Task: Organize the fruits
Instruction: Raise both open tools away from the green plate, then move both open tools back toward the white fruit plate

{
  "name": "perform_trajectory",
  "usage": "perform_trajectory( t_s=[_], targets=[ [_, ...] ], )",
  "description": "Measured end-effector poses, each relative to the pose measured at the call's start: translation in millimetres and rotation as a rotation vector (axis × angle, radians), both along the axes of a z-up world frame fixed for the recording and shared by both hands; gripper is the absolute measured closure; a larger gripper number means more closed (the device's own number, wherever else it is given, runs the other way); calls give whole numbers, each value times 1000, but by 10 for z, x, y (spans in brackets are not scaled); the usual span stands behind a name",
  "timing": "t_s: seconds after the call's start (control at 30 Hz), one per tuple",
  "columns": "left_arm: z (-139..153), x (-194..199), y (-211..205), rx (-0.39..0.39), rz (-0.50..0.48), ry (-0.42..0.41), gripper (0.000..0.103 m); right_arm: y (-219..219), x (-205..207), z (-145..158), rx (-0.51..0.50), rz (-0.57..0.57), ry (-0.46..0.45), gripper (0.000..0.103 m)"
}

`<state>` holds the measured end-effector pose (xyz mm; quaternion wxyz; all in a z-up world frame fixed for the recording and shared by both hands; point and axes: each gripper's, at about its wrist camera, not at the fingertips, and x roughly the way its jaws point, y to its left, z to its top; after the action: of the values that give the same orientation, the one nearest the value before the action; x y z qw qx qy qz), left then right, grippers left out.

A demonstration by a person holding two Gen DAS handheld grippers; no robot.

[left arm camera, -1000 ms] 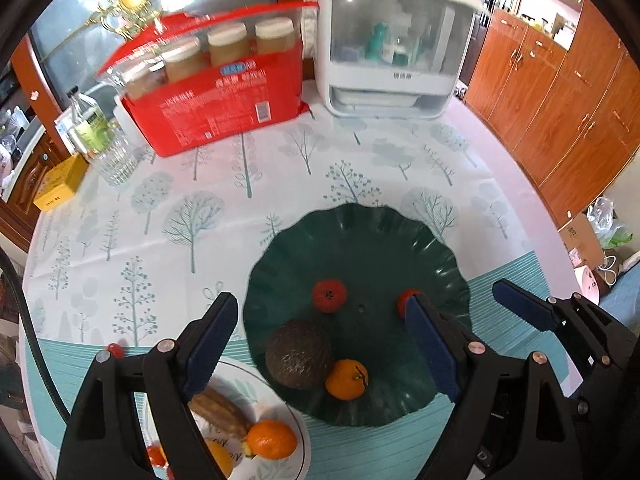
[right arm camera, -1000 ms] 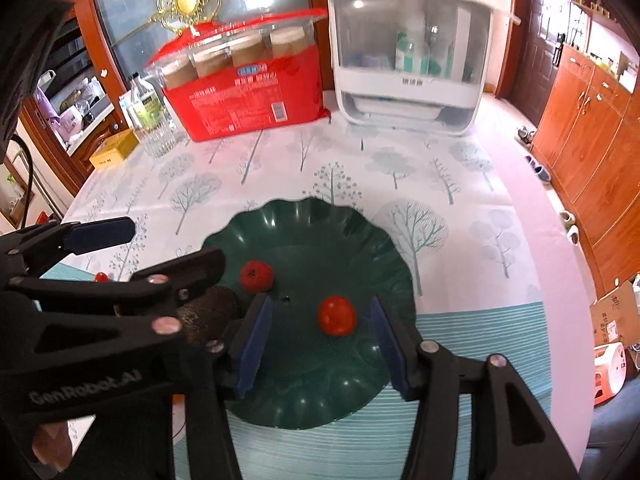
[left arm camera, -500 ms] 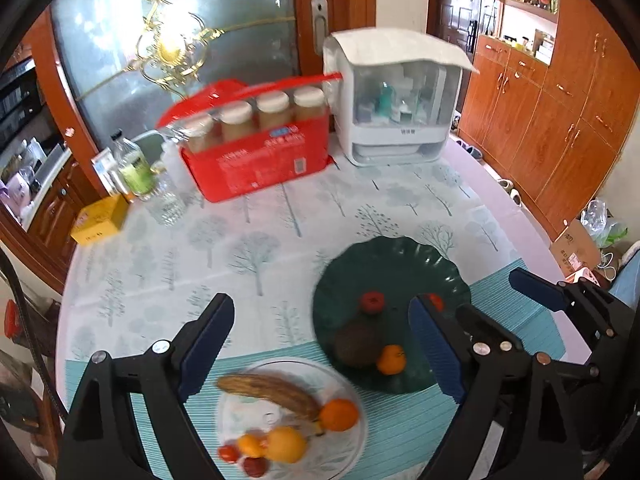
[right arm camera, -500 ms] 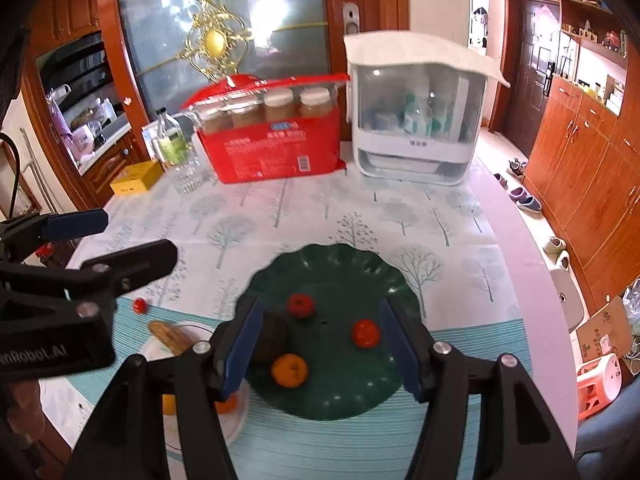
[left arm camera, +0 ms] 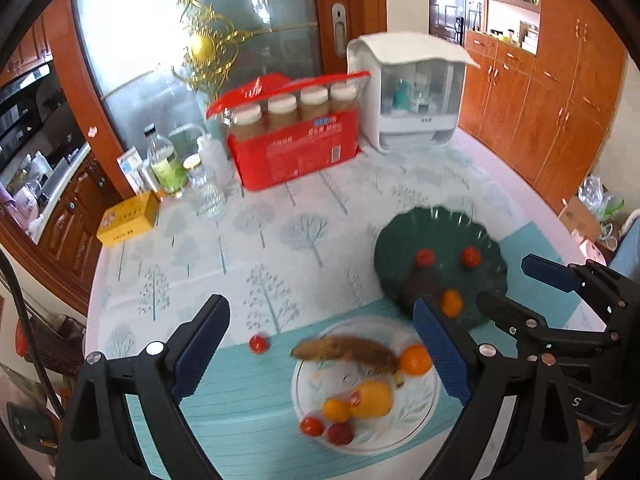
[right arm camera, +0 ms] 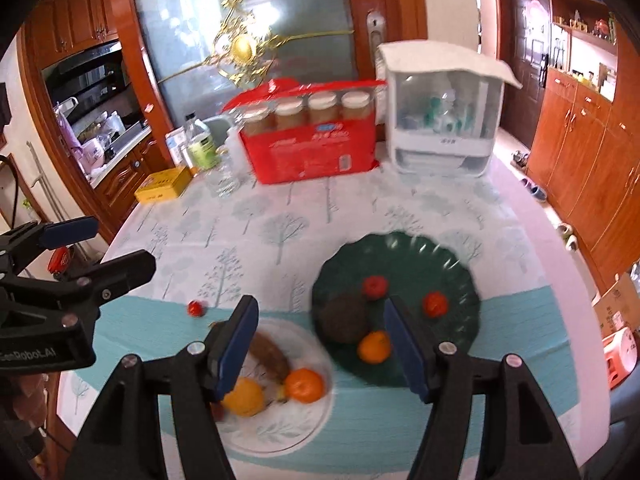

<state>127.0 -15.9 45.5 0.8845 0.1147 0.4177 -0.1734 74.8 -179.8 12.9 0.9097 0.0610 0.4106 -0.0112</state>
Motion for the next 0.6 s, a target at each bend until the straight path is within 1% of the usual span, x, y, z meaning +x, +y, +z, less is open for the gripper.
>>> perform_trajectory(
  t_s=[0.17, 0.43, 0.57, 0.6],
  targets=[
    [-427, -66, 295, 13, -43, 58, 10, 301, -64, -354, 8, 1, 73, 37],
    [-1248, -147, 614, 58, -131, 165, 11, 514, -129, -918, 52, -37, 187, 37],
    [-1575, -174, 629, 118, -181, 189, 18, 572, -131, -1176, 88, -60, 236, 37],
    [-1646, -177, 631, 127, -192, 199, 22, 586, -128, -1222, 93, -62, 243, 37]
  ],
)
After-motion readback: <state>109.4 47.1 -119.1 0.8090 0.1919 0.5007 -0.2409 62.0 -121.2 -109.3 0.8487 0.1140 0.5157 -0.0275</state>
